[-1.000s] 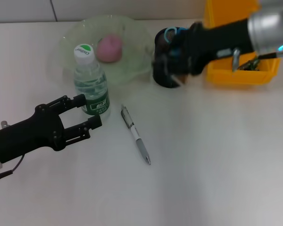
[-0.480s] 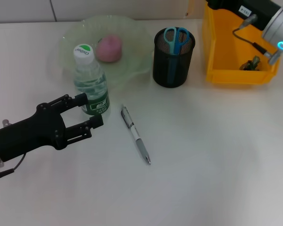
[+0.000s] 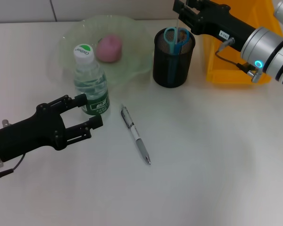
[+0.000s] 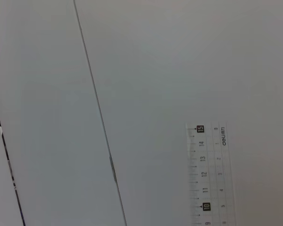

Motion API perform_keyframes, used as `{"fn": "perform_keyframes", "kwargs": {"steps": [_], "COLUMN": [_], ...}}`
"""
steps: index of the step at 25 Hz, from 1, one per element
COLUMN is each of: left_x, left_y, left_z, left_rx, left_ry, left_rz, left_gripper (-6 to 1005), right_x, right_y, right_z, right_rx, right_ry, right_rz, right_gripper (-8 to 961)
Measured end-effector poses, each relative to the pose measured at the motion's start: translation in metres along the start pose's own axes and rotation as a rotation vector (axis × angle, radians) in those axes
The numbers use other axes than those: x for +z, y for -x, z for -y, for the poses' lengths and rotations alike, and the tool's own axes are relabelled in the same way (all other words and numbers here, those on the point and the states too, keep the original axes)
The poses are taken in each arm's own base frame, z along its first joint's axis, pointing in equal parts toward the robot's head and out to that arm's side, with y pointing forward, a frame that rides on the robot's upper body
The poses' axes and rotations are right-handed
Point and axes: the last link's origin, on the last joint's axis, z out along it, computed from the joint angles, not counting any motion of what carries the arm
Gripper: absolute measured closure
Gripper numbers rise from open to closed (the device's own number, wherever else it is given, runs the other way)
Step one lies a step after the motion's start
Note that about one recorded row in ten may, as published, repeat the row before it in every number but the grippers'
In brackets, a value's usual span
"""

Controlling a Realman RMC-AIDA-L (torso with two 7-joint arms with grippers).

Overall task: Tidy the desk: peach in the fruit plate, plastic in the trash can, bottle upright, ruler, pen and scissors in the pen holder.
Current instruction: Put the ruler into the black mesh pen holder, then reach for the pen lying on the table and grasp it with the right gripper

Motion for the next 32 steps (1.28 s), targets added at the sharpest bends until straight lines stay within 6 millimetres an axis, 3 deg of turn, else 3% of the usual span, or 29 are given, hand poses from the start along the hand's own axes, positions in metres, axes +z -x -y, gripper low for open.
{"fn": "perform_keyframes", "kwargs": {"steps": [11, 13, 17, 21, 26, 32], "left_x": [-0.001, -0.001, -0.002, -0.005, -0.013, -0.009], "left_y": [0.000, 0.000, 0.001, -0.004, -0.019, -0.037], "left_z": [0.001, 0.000, -0.001, -0.002, -0.001, 0.003], "left_rx": [0.014, 0.014, 0.009, -0.038, -0.108, -0.221], "left_ry": [-0.004, -0.004, -0.001, 0.023, 0.074, 0.078], "left_rz": [0.002, 0.002, 0.000, -0.005, 0.053, 0.237], "left_gripper": [217, 217, 217, 217, 217, 217], "right_x": [-0.005, -0.006, -0.016, -0.042, -0.093, -0.156], "right_y": [-0.006, -0.005, -0.001, 0.013, 0.026, 0.014], "right_z": [-0.002, -0.003, -0.005, -0.001, -0.002, -0.021], "right_rx": [0.014, 0.019, 0.048, 0.072, 0.057, -0.041], "right_ry": [0.005, 0.017, 0.052, 0.094, 0.187, 0.437], "right_rz": [-0.009, 0.000, 0.047, 0.140, 0.199, 0.050], "right_gripper": [526, 360, 360, 360, 361, 361]}}
